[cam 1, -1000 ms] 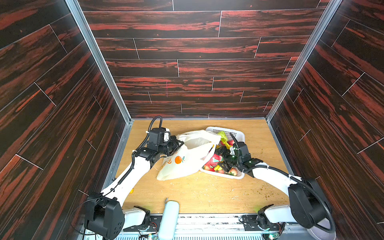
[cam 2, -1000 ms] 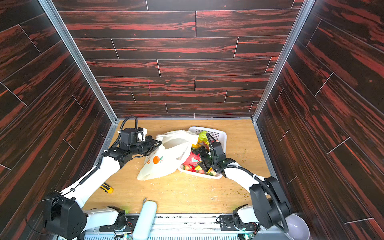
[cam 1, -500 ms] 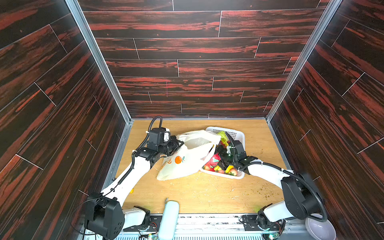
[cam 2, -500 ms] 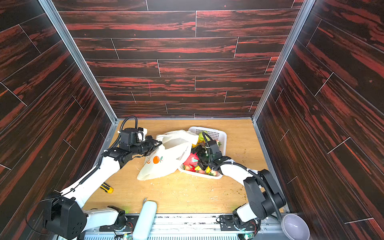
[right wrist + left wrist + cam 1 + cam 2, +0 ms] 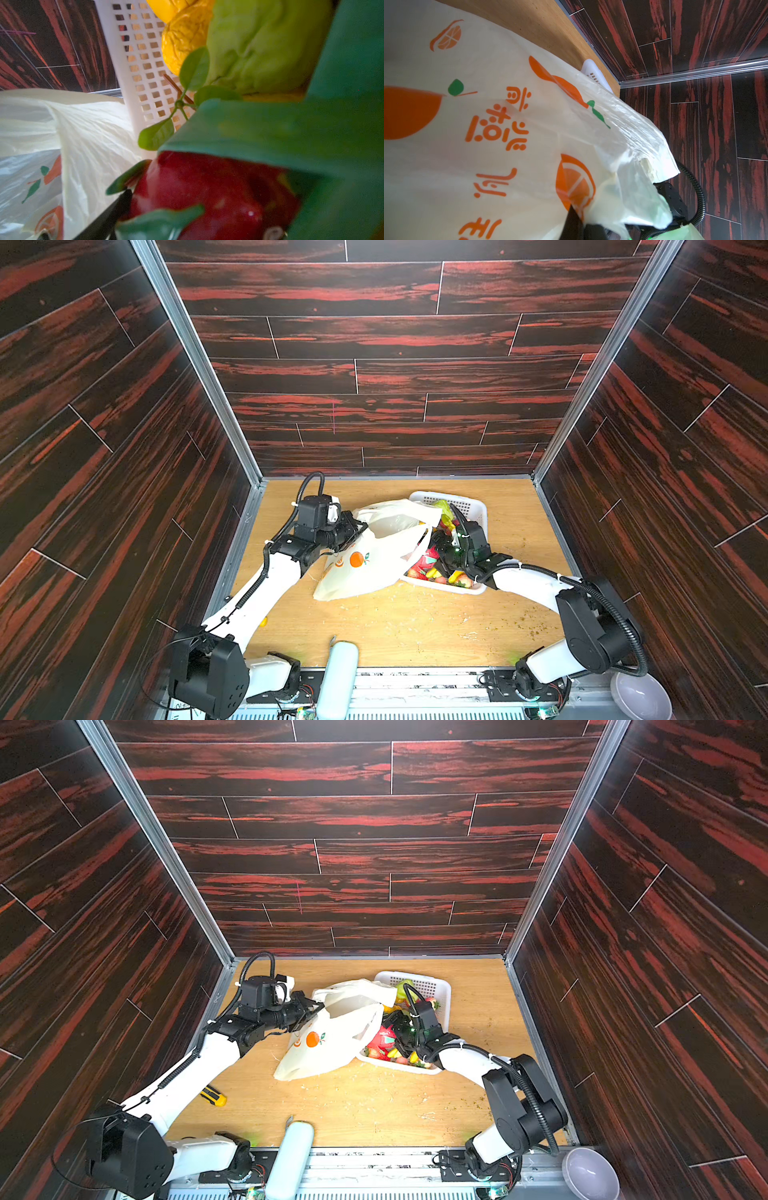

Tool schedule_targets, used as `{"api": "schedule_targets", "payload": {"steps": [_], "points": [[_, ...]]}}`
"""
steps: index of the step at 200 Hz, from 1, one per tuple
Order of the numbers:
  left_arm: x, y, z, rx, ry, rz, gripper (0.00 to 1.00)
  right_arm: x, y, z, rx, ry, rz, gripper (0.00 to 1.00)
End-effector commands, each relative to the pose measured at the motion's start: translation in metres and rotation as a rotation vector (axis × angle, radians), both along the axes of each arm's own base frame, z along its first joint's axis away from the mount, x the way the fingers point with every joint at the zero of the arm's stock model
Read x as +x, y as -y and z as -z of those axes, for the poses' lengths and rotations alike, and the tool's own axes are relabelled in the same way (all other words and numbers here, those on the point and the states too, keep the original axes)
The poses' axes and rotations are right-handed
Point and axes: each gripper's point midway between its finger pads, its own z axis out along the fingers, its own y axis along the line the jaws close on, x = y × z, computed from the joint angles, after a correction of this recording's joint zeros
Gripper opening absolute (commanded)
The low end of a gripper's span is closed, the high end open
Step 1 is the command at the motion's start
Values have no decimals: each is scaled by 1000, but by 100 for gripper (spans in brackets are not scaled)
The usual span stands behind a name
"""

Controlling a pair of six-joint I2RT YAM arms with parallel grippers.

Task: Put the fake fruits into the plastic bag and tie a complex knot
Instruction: 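Move the right gripper into the basket and grasp the pink dragon fruit, then lift the dragon fruit into the bag mouth and open the right gripper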

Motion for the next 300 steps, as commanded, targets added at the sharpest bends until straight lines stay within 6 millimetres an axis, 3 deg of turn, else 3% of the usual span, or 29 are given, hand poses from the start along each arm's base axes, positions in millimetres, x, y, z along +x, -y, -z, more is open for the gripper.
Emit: {"api": "schedule_targets", "payload": {"steps": [1,40,85,116,148,180,238,300], "points": [[-1,-1,-4,-10,16,0,0,1,6,-13,-30,83,9,70],[-1,-3,-5,-8,20,-5,0,-1,13,-40,-52,194,-8,70],[-1,-1,-3,-9,12,2,0,-12,36,-68,-116,307,2,70],[-2,-1,-4,-6,17,11,0,-18,48,-99,-138,409,4,70],[-3,0,-2,-2,13,19,0,-17,46,-131,-126,498,-13,70],[-4,0,-3,4,18,25,0,-5,34,-155,-108,552,-38,70],[-5,3,-7,-2,28,47,0,8,-9,-194,-63,646,-121,70],[-5,7,-15,-26,40,66,0,13,-66,-190,-97,719,-217,70]]}}
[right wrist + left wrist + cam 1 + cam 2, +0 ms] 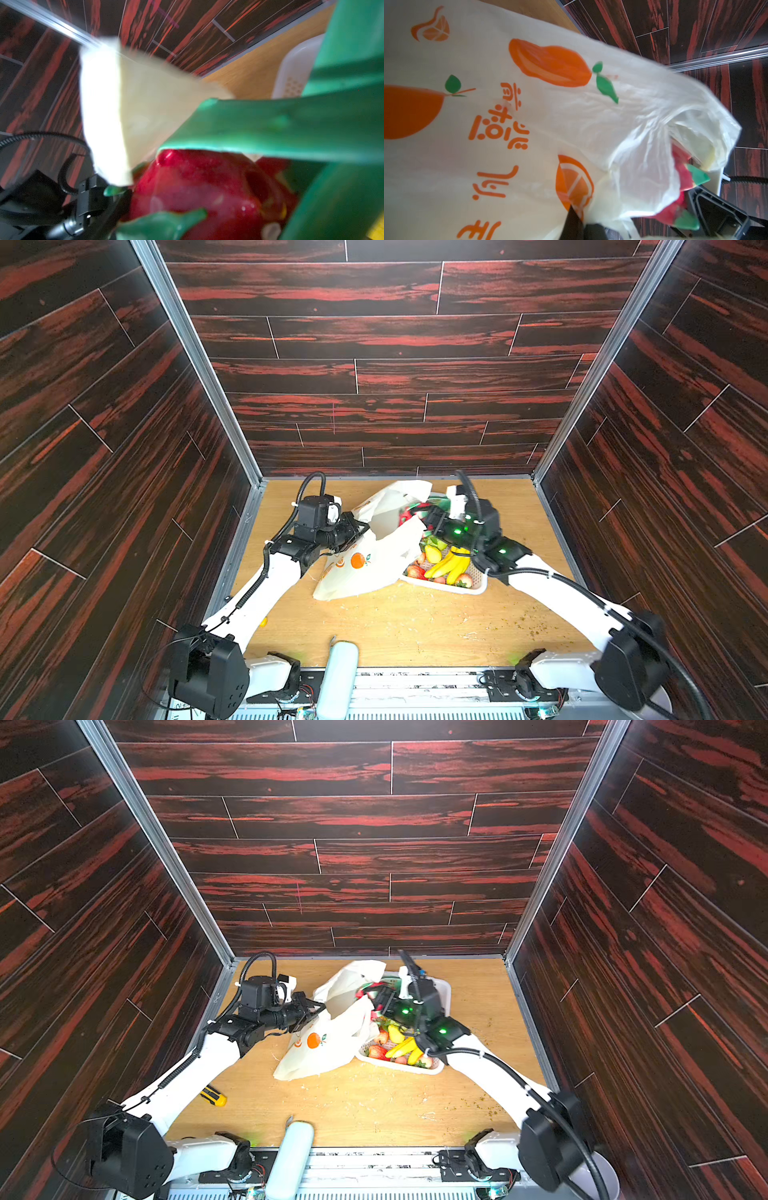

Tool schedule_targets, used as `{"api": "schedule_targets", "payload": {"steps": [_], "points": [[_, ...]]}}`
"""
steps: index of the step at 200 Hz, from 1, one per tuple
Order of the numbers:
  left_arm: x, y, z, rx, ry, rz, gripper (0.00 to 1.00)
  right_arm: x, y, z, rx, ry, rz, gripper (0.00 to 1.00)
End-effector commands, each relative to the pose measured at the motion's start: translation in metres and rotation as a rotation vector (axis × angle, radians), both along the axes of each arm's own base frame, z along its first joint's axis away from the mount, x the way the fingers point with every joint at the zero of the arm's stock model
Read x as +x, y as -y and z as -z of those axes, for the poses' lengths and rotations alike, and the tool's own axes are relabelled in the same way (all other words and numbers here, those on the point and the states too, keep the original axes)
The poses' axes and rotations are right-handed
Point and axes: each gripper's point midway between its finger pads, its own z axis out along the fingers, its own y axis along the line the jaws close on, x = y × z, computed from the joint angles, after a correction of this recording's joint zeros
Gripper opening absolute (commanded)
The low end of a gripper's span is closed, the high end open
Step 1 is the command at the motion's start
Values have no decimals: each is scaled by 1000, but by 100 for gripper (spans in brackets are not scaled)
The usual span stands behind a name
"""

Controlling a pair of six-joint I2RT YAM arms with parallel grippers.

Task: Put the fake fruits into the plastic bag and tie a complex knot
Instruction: 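Lift the dragon fruit into the bag mouth and open the right gripper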

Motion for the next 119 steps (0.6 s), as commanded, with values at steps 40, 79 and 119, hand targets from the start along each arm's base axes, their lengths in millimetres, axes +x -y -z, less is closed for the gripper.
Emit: {"api": "schedule_targets", "payload": {"steps": [40,79,119], "points": [[-1,1,-22,-27,49,13,0,20,-49,-10,-49,183,-58,71],[-2,1,-24,-27,52,12,0,19,-70,9,-151,262,-127,71],[-2,-1,-25,-22,54,2,0,16,-80,29,-213,277,-203,73]]}}
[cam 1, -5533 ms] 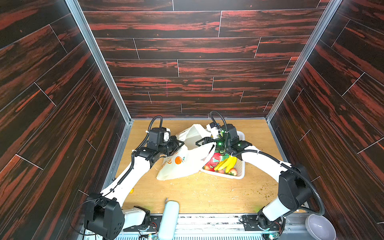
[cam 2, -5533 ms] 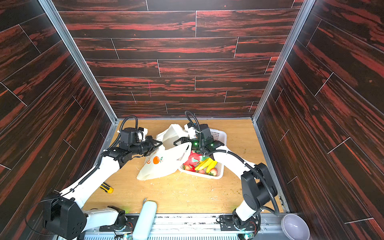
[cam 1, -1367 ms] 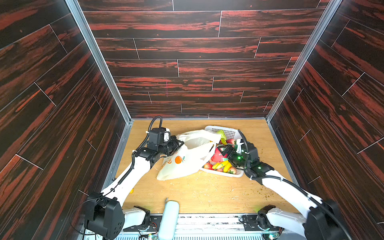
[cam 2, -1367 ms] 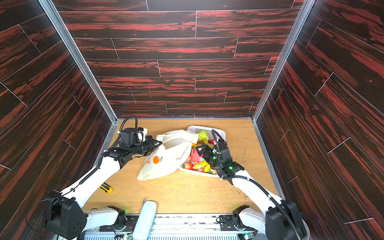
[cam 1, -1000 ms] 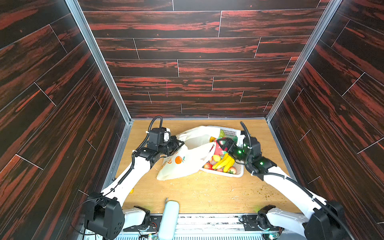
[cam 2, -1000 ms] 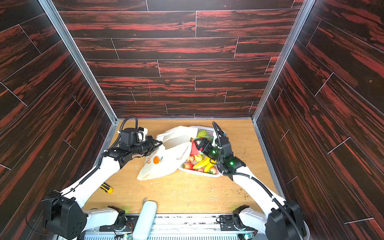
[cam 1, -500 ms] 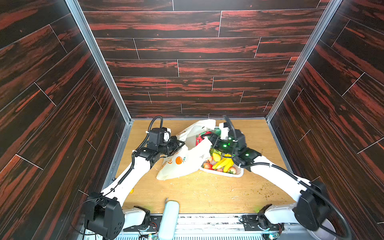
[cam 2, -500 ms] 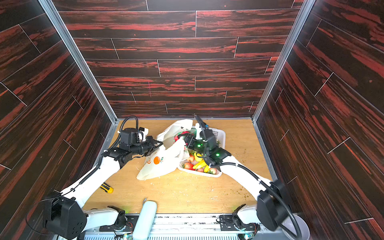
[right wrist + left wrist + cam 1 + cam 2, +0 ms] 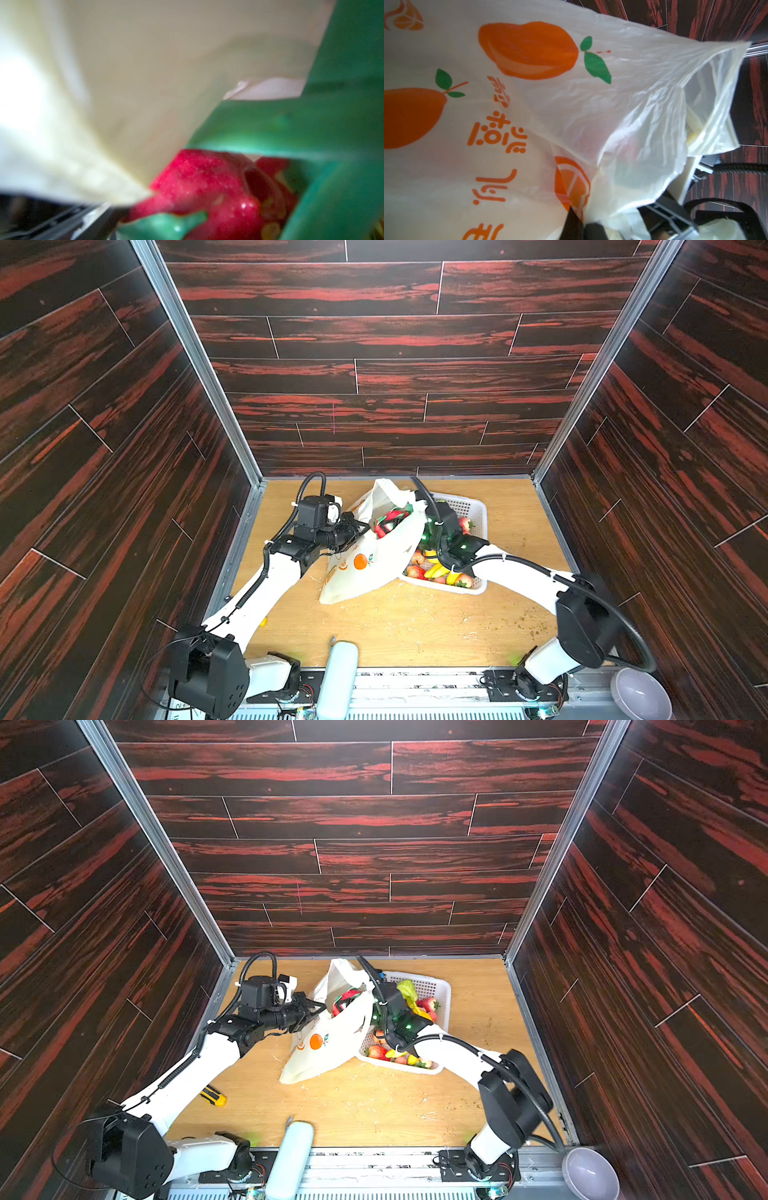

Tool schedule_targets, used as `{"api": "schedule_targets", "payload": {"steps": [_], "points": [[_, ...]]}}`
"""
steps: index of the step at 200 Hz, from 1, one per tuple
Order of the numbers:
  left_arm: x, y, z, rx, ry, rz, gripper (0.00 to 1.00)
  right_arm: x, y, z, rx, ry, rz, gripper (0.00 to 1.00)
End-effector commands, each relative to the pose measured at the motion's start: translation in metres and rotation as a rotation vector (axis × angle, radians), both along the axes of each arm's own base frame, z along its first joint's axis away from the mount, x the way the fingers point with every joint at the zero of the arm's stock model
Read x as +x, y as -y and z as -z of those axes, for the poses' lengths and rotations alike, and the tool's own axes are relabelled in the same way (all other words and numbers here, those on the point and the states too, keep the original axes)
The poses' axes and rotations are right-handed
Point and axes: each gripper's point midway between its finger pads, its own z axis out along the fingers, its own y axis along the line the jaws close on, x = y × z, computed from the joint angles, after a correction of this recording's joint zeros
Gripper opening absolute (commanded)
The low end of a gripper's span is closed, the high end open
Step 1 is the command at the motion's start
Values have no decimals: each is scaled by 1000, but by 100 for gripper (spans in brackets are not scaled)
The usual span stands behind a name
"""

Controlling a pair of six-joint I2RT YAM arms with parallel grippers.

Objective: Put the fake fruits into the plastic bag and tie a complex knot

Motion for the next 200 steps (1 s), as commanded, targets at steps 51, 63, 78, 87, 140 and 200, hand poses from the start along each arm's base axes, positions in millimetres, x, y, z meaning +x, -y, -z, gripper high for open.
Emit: {"api": "schedule_targets", "payload": {"steps": [51,63,78,87,140,200], "points": [[0,-3,-23,-14,50,-9,0,3,-12,-31,4,148,-63,90],[0,-3,-23,-13,50,-10,0,2,-13,-34,2,153,-72,92],[-1,-3,-22,-12,47,-11,0,1,-12,-35,-1,155,-75,93],[0,-3,-22,-12,49,-12,0,0,-12,-36,-4,158,-77,95],[-1,-4,-22,-9,50,-14,0,-3,-6,-48,-6,184,-73,99],[-2,-5,-19,1,43,-15,0,-10,10,-63,-19,216,-42,99]]}}
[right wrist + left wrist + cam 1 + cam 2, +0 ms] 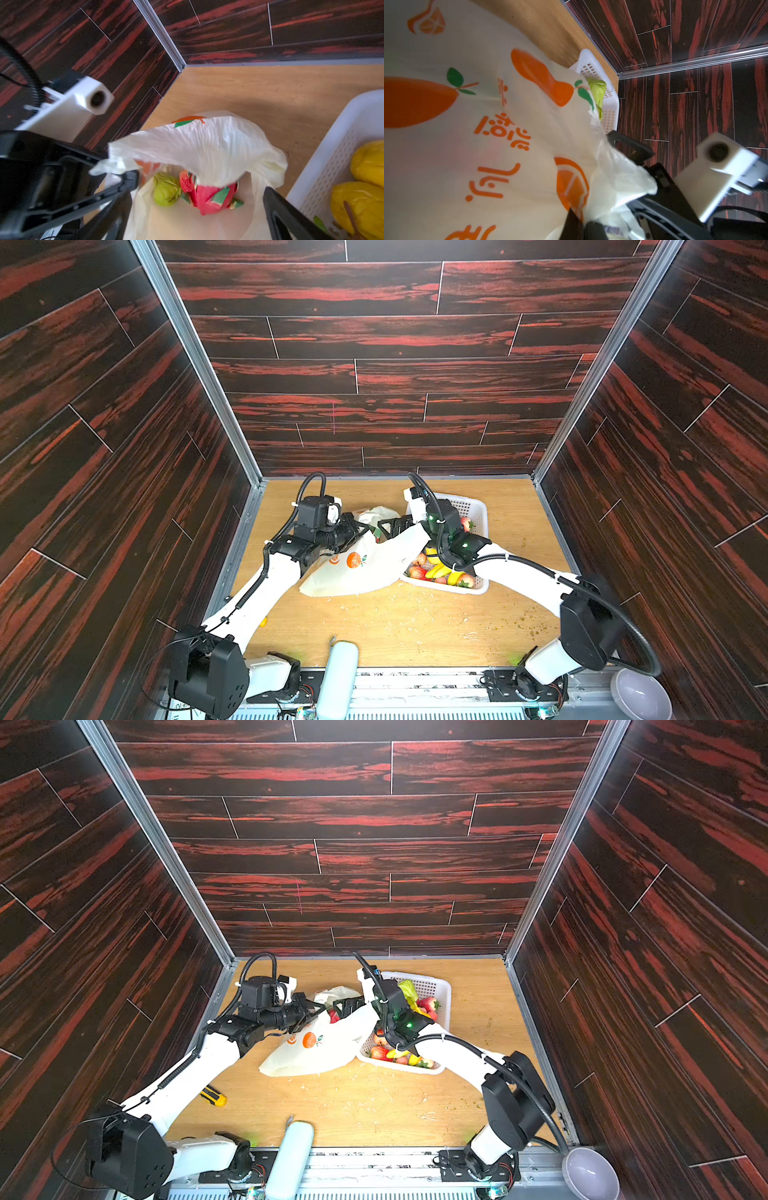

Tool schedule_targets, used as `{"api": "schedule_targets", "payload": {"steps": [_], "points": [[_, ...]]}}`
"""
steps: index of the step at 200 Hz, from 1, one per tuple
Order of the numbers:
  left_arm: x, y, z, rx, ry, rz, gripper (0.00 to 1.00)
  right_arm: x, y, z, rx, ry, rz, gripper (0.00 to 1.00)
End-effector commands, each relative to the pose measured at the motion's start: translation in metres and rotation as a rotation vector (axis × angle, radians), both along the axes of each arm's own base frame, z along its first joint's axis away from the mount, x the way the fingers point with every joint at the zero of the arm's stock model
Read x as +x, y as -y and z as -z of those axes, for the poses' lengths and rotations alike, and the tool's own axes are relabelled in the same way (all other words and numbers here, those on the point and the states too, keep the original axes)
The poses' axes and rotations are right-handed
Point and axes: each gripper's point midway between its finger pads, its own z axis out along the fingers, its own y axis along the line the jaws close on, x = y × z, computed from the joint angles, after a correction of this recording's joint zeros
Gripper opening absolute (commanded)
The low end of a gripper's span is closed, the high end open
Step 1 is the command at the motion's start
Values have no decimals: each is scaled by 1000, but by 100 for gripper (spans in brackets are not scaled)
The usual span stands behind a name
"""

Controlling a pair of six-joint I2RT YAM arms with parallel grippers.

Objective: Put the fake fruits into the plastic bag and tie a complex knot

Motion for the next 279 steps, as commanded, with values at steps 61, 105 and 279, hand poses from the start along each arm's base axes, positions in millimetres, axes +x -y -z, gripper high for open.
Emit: {"api": "schedule_targets", "payload": {"steps": [61,105,279], "points": [[-4,-18,-17,18,54,-48,0,-22,58,-37,-140,195,-5,99],[-8,-32,-11,16,55,-62,0,-26,74,3,-327,206,-147,98],[-5,-54,7,14,-3,-84,0,59,-37,75,-287,197,-400,52]]}}
